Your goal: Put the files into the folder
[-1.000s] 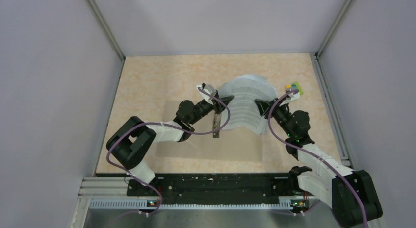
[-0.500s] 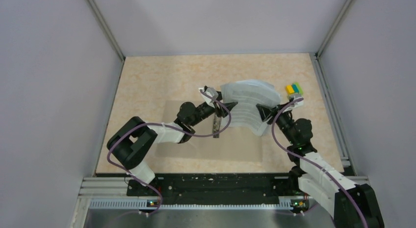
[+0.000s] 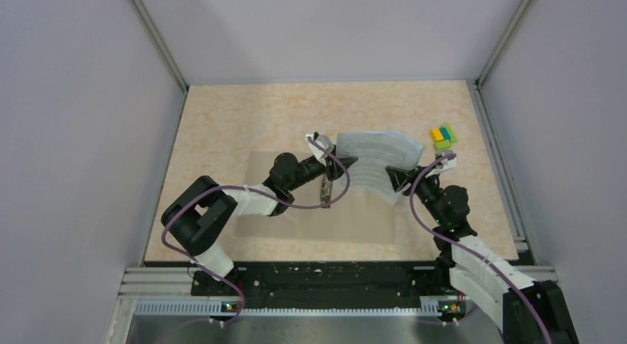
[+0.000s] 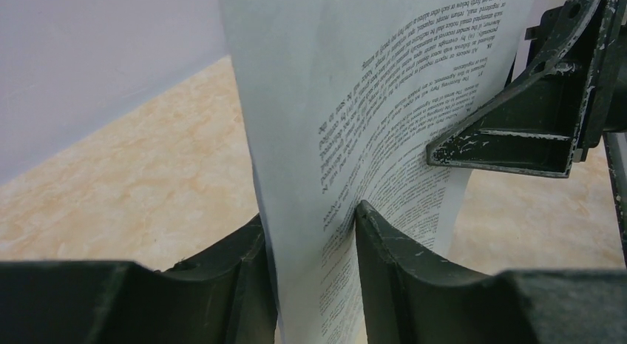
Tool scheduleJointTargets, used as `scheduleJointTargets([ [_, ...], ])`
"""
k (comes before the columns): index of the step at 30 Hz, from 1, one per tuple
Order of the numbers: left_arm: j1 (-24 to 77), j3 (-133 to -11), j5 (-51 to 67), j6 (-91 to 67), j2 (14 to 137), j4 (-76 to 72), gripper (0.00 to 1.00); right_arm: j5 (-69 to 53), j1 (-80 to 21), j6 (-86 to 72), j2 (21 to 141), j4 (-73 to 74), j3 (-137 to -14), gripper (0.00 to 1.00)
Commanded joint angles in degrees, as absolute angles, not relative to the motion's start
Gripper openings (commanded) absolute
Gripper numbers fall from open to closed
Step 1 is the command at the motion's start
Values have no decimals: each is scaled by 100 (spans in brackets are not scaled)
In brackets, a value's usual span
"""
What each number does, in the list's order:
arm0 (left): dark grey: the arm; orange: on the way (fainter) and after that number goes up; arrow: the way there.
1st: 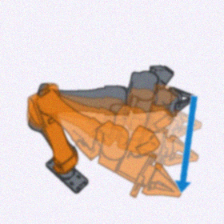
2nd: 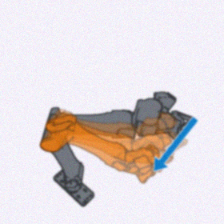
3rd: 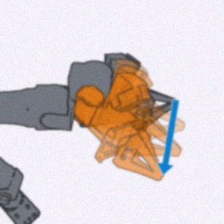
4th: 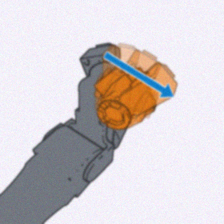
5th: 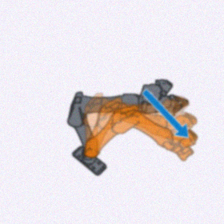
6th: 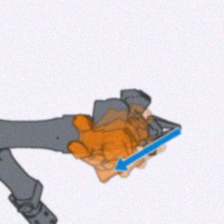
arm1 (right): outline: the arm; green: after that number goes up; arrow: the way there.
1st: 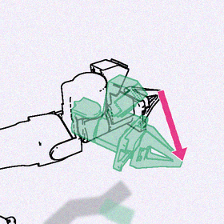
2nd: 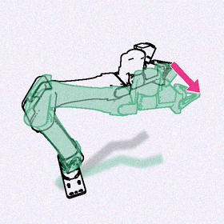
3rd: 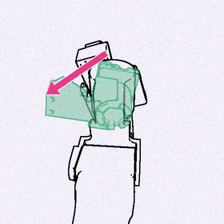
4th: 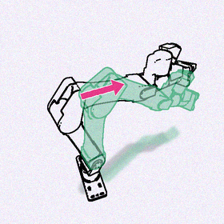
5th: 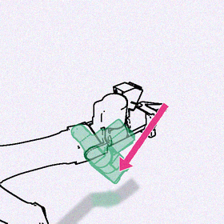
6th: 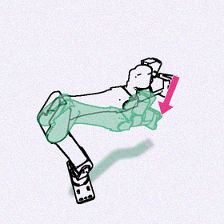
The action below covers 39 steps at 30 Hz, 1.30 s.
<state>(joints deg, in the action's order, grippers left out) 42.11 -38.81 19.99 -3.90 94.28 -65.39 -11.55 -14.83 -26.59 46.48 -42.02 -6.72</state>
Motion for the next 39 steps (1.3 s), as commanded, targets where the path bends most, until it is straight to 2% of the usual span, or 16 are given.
scheduleJointTargets([
  [1,4241,-4148,2135,-346,9431,-6554,40,-1158,-1440,-2716,4651,-4531,-738,54],
  [3,4241,-4240,2177,-401,9463,-6507,22,-1205,-1438,-2723,4654,-4547,-737,54],
  [6,4245,-4391,2193,-494,9454,-6381,1,-1340,-1439,-2697,4675,-4470,-838,54],
  [7,4252,-4434,2193,-519,9419,-6362,0,-1414,-1439,-2666,4691,-4383,-922,55],
  [14,4238,-4745,2521,-455,8555,-5420,0,-2153,-1441,-2365,4624,-3346,-2028,60],
  [23,4207,-5634,2664,-315,7022,-2680,0,-3124,-1432,-2320,4595,-2695,-3251,64],
  [32,4198,-6438,2800,-294,6418,-1218,0,-3911,-1431,-2787,4519,-3014,-3936,61],
  [39,4192,-6580,2373,-479,6291,-1059,0,-4169,-1425,-3093,4372,-3095,-4193,46],
])
